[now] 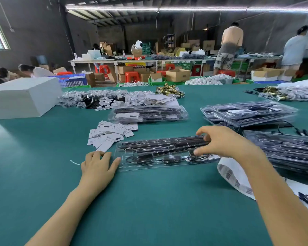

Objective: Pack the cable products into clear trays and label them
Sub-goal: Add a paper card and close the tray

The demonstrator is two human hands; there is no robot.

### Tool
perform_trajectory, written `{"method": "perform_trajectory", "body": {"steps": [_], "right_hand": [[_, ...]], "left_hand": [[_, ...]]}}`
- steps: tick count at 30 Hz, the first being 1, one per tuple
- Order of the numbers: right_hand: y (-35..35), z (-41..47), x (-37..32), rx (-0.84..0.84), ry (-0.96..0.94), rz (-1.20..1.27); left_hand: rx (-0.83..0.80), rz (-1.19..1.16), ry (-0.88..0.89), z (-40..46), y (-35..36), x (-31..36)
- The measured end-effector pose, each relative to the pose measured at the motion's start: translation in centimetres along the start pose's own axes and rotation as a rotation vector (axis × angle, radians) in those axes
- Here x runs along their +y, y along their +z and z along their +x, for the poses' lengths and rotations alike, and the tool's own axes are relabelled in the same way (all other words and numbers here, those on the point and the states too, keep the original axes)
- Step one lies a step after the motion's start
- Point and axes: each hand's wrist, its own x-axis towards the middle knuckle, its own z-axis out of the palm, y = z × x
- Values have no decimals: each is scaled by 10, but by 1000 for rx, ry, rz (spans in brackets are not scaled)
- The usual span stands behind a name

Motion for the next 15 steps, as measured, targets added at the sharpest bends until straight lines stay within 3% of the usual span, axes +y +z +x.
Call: {"method": "perform_trajectory", "body": {"steps": [2, 4, 15], "right_hand": [[-8, -6, 20, -261, 87, -188], [-5, -7, 33, -374, 144, -275], [13, 8, 43, -296, 167, -180]], "left_hand": [[20, -5, 12, -1, 0, 1], [32, -11, 26, -2, 0, 2], [175, -139, 149, -6, -6, 7]]}}
